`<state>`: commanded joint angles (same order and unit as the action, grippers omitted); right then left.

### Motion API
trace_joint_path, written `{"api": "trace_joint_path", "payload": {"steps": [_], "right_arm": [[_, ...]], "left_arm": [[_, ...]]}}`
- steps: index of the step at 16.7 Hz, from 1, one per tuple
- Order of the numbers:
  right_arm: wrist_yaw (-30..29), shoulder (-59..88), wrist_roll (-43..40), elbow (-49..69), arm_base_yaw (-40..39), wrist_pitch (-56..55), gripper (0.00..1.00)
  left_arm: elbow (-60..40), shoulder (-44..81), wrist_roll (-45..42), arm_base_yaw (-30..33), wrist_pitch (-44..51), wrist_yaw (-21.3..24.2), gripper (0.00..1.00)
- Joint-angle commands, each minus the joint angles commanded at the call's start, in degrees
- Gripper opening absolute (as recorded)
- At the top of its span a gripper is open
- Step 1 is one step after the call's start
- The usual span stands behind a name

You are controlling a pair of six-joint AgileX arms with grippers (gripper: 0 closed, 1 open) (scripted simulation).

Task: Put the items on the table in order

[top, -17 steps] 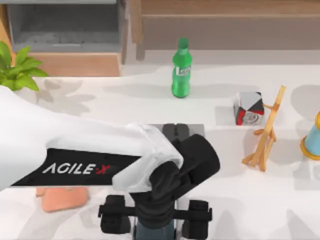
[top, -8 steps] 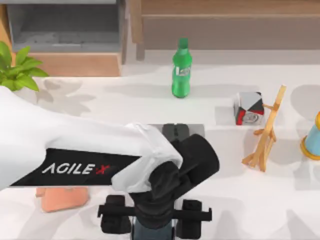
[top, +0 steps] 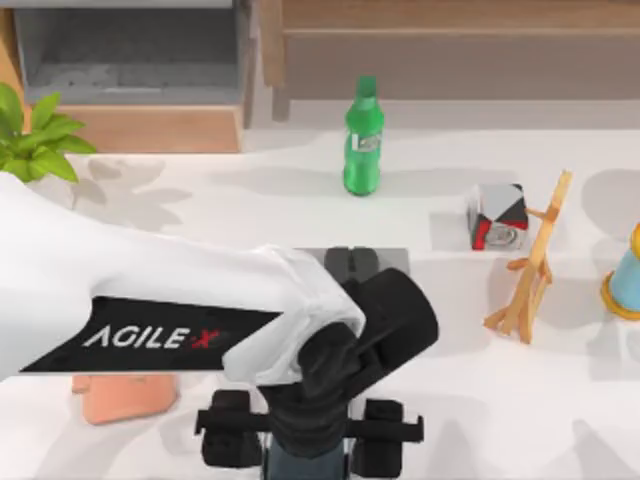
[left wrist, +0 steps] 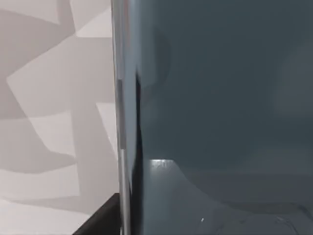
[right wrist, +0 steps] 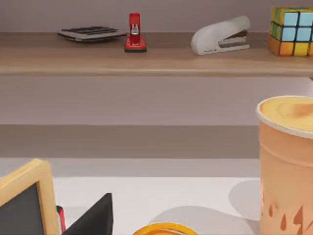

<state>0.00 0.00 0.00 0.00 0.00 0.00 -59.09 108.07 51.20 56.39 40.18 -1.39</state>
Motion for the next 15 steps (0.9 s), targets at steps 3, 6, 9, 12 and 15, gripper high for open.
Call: {"api": "trace_joint_path", "payload": {"steps": [3,6,9,12,15], "right_arm": [[0.0,0.0,0.0,0.0,0.0,0.0,1.00],[0.0,0.0,0.0,0.0,0.0,0.0,1.00],[0.0,0.0,0.0,0.0,0.0,0.0,1.00],[0.0,0.0,0.0,0.0,0.0,0.0,1.00],[0.0,0.0,0.0,0.0,0.0,0.0,1.00]], "left_arm": [[-0.3,-1.3,-0.3,0.0,1.1,-0.2,0.00],[-1.3,-2.2,-0.2,0.0,3.2,-0.2,0.00],[-3.2,-4.1,-0.2,0.0,7.0,-0.2,0.00],[-3.7,-4.7,-0.2,0.0,7.9,-0.2,0.00],[-3.6,-4.5,-0.3,0.0,7.8,-0.3,0.00]]}}
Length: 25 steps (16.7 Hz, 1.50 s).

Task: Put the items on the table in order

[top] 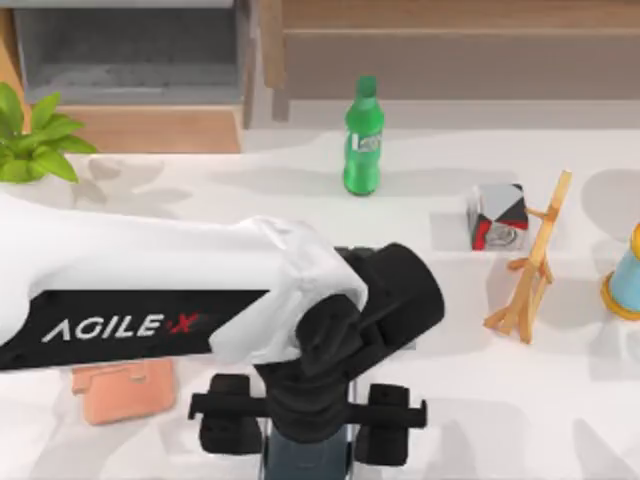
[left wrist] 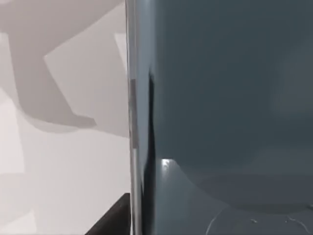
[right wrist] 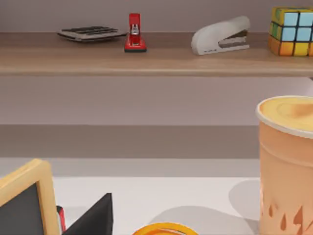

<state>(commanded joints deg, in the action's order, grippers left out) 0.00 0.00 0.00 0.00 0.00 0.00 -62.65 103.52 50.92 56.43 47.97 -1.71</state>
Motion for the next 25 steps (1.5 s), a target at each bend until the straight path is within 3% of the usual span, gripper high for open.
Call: {"api": "trace_joint_path", "payload": {"steps": [2,5,14,17,20,25], "right_arm": [[0.0,0.0,0.0,0.0,0.0,0.0,1.00],[0.0,0.0,0.0,0.0,0.0,0.0,1.00],[0.0,0.0,0.0,0.0,0.0,0.0,1.00],[0.0,0.0,0.0,0.0,0.0,0.0,1.00],[0.0,0.0,0.0,0.0,0.0,0.0,1.00],[0.0,0.0,0.0,0.0,0.0,0.0,1.00]], "left_arm": [[0.6,-1.9,0.3,0.4,-0.1,-1.9,0.00],[3.8,-8.3,1.4,1.6,-0.4,-8.9,0.00],[21.0,-41.0,5.0,5.5,-2.4,-45.2,0.00],[25.7,-49.3,5.6,6.2,-3.2,-53.6,0.00],[27.5,-52.3,5.8,6.5,-3.6,-56.7,0.00],[27.2,-52.1,5.7,6.3,-3.6,-56.6,0.00]]}}
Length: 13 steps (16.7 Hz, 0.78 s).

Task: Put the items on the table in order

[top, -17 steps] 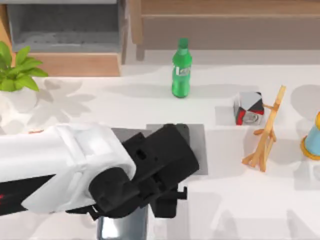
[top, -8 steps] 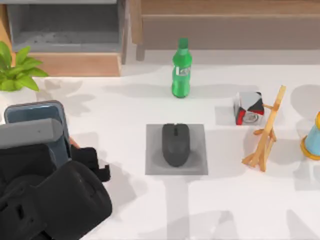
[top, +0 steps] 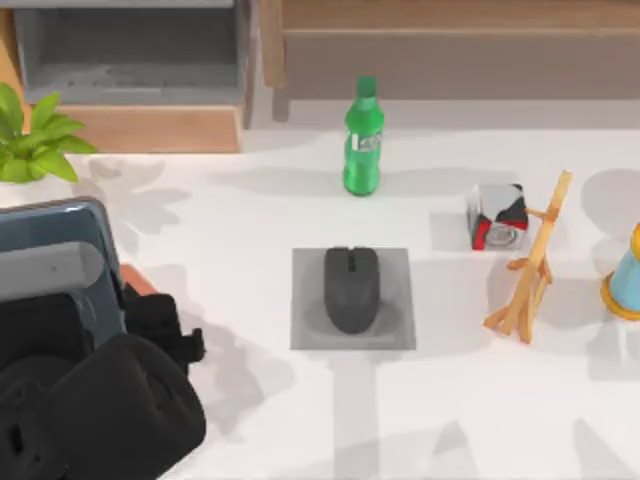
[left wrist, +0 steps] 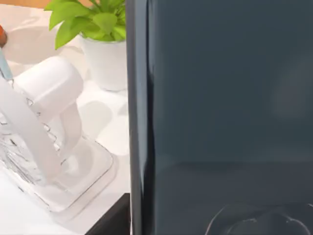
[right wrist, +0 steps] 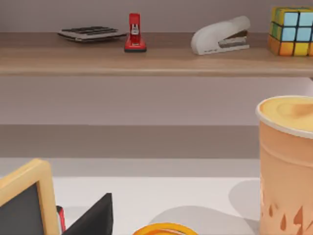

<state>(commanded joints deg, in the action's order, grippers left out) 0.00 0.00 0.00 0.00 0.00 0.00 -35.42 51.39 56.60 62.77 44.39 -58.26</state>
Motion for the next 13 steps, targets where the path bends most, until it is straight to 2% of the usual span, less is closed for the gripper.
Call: {"api": "trace_joint_path", "payload": {"steps": [3,7,10,13], "right_arm": [[0.0,0.0,0.0,0.0,0.0,0.0,1.00],[0.0,0.0,0.0,0.0,0.0,0.0,1.00],[0.0,0.0,0.0,0.0,0.0,0.0,1.00],[0.0,0.0,0.0,0.0,0.0,0.0,1.00]], "left_arm": [[-2.5,-1.5,-1.0,0.9,-3.8,0.0,0.00],[-5.5,-3.6,-4.9,1.4,-13.9,1.1,0.00],[-4.5,-3.8,-9.3,-1.0,-20.6,3.0,0.00],[0.9,-2.8,-14.6,-5.9,-23.4,5.9,0.00]]}}
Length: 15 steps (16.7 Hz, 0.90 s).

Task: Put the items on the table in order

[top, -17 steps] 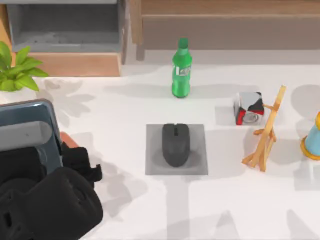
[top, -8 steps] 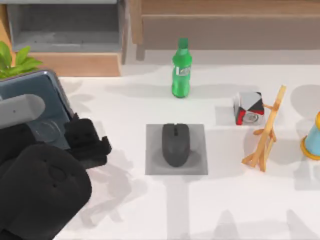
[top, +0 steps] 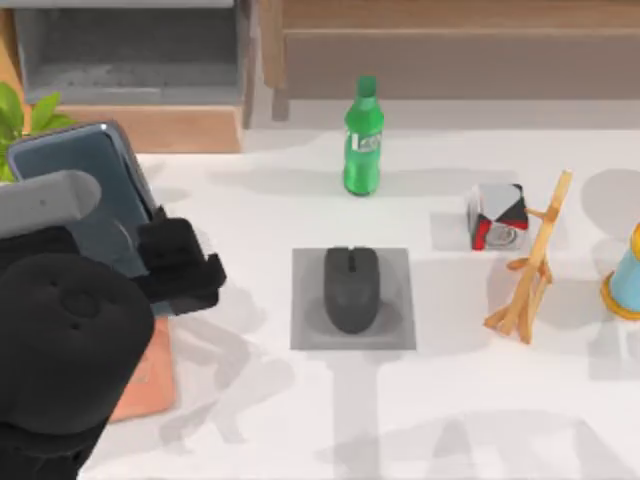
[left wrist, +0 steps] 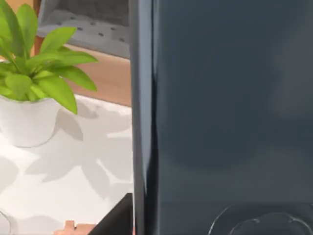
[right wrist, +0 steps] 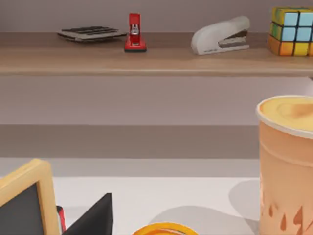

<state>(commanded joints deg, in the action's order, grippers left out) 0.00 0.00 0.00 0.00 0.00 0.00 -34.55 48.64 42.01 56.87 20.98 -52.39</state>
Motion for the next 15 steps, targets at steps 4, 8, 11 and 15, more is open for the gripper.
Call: {"api": "trace_joint_path", "payload": {"steps": [4,8,11,15], "right_arm": [[0.0,0.0,0.0,0.0,0.0,0.0,1.00],[0.0,0.0,0.0,0.0,0.0,0.0,1.00],[0.0,0.0,0.0,0.0,0.0,0.0,1.00],[0.0,0.0,0.0,0.0,0.0,0.0,1.00]], "left_arm": [[6.4,3.2,-5.2,-7.1,-1.4,2.7,0.00],[6.7,4.7,-6.0,-9.0,-2.8,3.4,0.00],[6.7,4.7,-6.0,-9.0,-2.8,3.4,0.08],[6.7,4.7,-6.0,-9.0,-2.8,3.4,0.38]]}}
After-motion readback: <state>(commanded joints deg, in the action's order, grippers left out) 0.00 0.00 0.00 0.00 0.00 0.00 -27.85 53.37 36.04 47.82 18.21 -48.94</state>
